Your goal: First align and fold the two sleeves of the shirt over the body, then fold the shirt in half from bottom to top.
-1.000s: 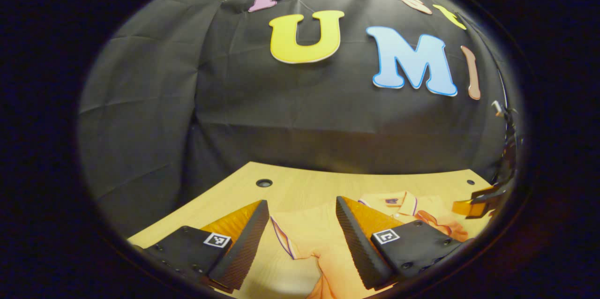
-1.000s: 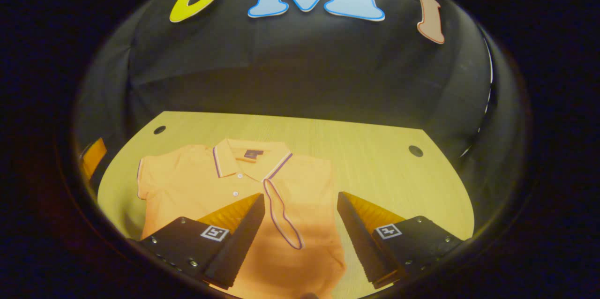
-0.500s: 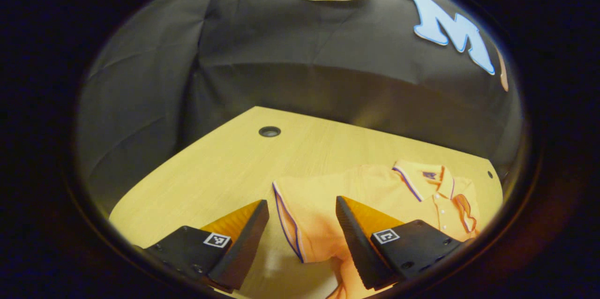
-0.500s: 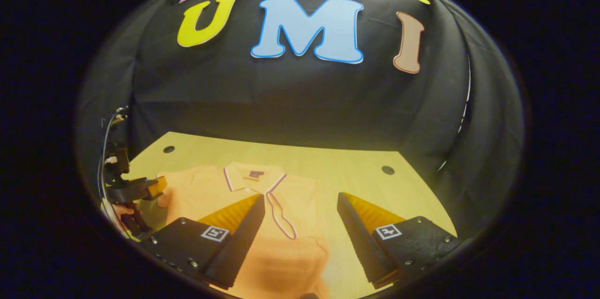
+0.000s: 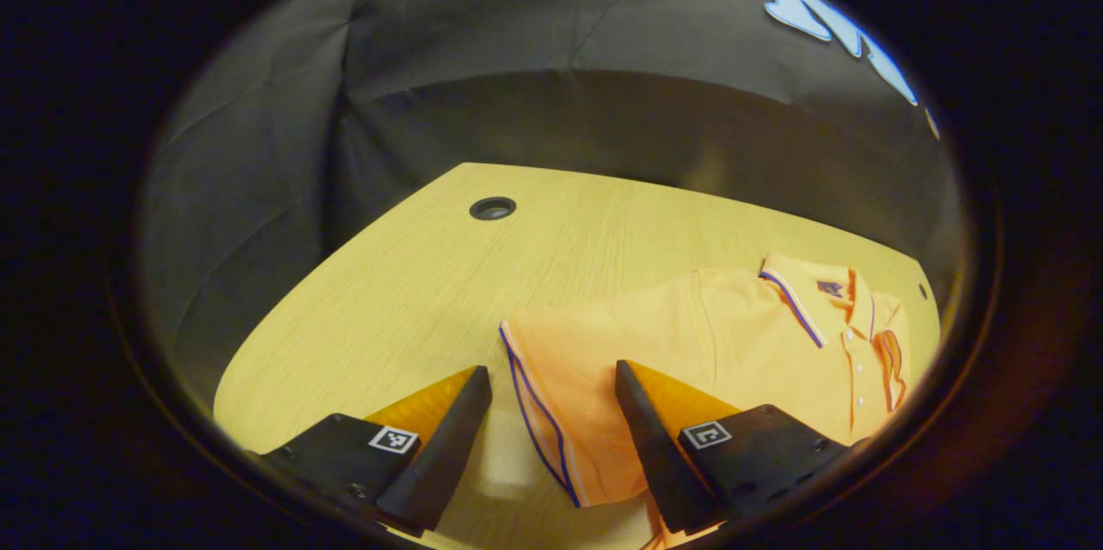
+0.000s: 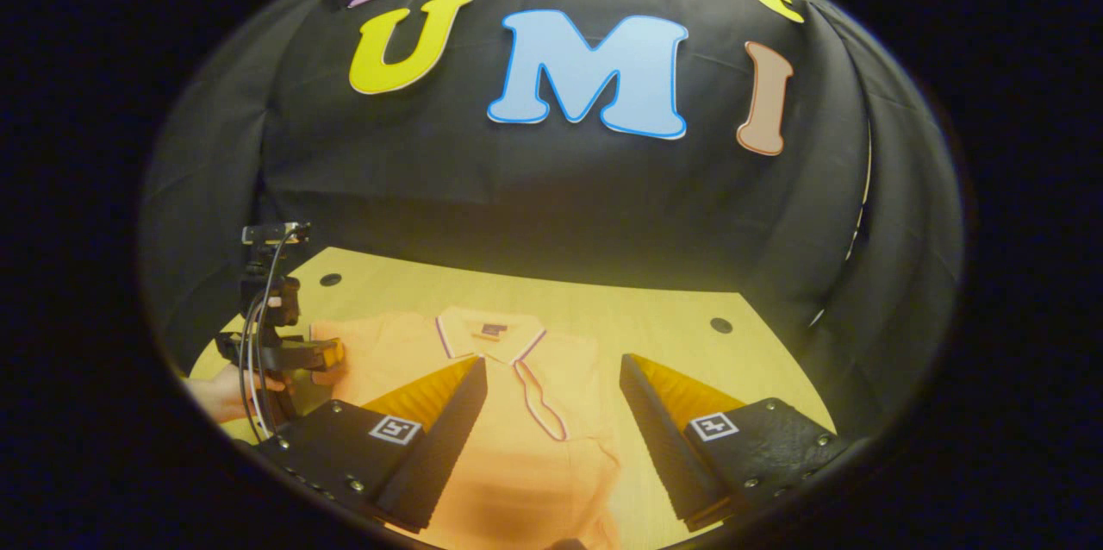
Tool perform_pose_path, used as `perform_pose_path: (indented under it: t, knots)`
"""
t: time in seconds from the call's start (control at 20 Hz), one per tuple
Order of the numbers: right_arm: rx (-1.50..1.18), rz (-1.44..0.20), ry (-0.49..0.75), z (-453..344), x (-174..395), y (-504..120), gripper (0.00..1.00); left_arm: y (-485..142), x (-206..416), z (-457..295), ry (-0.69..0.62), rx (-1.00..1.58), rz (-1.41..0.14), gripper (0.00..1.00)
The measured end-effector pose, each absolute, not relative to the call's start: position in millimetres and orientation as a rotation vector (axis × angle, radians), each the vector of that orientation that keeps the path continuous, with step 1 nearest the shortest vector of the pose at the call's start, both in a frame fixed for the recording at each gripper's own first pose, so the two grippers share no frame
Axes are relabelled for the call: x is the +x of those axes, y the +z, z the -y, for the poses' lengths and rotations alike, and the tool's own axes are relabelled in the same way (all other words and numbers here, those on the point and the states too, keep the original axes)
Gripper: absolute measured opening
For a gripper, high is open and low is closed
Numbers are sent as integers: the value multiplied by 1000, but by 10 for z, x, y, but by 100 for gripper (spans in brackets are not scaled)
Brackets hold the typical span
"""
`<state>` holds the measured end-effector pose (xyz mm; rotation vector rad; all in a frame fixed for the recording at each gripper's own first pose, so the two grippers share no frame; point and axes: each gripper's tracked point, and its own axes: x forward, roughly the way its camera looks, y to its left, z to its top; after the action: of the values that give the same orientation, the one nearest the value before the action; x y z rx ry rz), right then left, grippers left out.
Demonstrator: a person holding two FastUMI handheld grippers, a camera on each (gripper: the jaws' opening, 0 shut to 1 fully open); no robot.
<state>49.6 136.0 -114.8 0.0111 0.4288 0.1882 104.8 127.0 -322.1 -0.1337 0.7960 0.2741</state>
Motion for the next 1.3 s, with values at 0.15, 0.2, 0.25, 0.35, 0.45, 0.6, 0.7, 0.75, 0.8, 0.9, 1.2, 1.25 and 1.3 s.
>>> perform_pose_path:
  t: [0.15, 0.2, 0.25, 0.35, 0.45, 0.6, 0.7, 0.75, 0.8, 0.9, 1.2, 1.25, 1.3]
  knots:
    - [9, -419, 192, -1390, 493, -1124, 97, -3229, 1101, -1218, 243, -113, -802, 76]
    - [11, -416, 193, -1391, 490, -1120, 98, -3223, 1105, -1195, 228, -110, -803, 72]
    - [14, -416, 196, -1393, 490, -1115, 97, -3218, 1125, -1169, 219, -109, -805, 58]
    - [11, -414, 201, -1376, 491, -1107, 98, -3224, 1150, -1115, 203, -106, -808, 39]
    - [2, -408, 203, -1342, 498, -1110, 95, -3216, 1164, -1086, 197, -102, -812, 18]
    - [1, -408, 201, -1289, 514, -1138, 97, -3204, 1187, -1083, 196, -74, -816, 13]
    - [8, -411, 200, -1264, 517, -1159, 97, -3152, 1184, -1043, 201, -81, -808, 6]
    - [9, -412, 198, -1248, 525, -1166, 97, -3125, 1213, -1038, 202, -79, -800, 6]
    - [12, -412, 198, -1230, 525, -1180, 97, -3068, 1227, -1032, 202, -71, -787, 6]
    - [9, -413, 197, -1195, 521, -1203, 98, -2948, 1272, -986, 187, -48, -766, 6]
    - [13, -429, 194, -1111, 405, -1363, 98, -2696, 1437, -577, 104, -7, -725, 6]
    - [13, -429, 190, -1092, 390, -1366, 98, -2683, 1458, -495, 90, -2, -725, 6]
    - [12, -428, 186, -1081, 376, -1373, 98, -2671, 1464, -427, 76, 3, -724, 5]
